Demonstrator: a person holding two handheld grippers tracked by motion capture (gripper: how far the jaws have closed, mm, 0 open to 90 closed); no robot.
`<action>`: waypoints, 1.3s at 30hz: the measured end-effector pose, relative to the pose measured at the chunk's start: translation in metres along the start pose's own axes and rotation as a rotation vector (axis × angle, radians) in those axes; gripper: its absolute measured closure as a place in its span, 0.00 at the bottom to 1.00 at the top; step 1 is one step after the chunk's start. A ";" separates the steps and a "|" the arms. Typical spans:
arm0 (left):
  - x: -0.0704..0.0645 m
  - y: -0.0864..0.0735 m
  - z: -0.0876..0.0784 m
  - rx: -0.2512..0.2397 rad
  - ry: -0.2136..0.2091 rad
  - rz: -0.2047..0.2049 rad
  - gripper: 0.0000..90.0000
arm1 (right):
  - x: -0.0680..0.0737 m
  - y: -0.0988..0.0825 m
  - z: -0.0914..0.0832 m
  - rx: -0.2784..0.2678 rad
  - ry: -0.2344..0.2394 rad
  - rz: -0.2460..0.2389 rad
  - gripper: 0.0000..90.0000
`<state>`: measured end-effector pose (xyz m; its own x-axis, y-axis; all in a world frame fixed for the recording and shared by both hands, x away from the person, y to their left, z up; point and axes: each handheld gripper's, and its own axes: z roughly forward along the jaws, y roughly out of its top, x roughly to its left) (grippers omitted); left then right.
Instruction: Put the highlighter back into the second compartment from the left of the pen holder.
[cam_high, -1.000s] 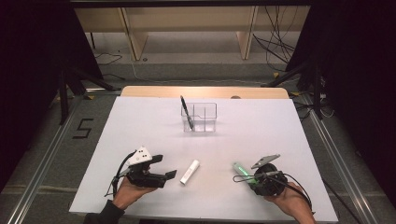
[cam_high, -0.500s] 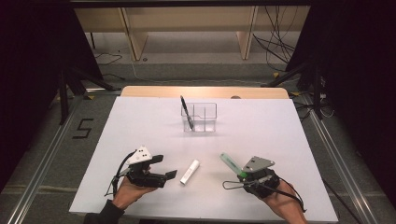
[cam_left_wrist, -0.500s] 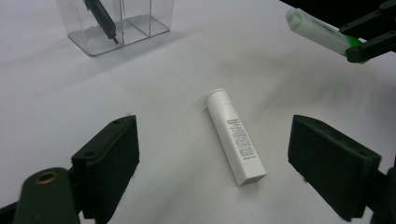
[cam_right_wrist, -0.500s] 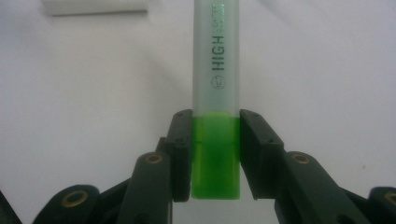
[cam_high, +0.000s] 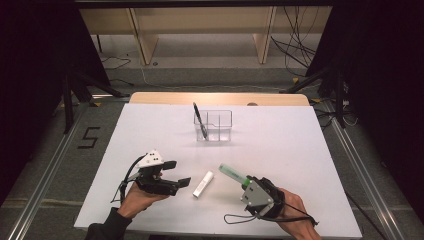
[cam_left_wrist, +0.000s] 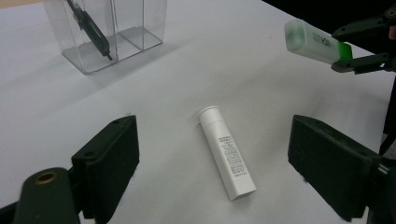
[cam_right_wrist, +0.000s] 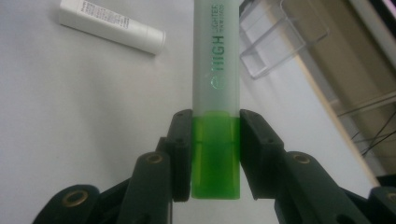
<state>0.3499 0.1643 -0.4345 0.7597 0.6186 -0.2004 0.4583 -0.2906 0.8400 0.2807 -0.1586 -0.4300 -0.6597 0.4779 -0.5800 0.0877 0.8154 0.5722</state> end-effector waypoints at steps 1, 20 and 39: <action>0.000 0.002 0.000 0.003 -0.002 0.009 0.18 | 0.002 0.001 0.000 -0.007 -0.024 -0.036 0.75; -0.006 0.044 0.010 0.086 -0.057 0.134 0.18 | 0.038 0.000 0.012 -0.055 -0.265 -0.427 0.75; -0.035 0.072 0.050 0.379 -0.172 0.345 0.24 | 0.062 -0.007 0.023 -0.091 -0.338 -0.693 0.75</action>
<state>0.3796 0.0853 -0.3923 0.9455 0.3216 -0.0513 0.2789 -0.7183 0.6373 0.2563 -0.1274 -0.4828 -0.2765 -0.0455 -0.9600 -0.3327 0.9416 0.0512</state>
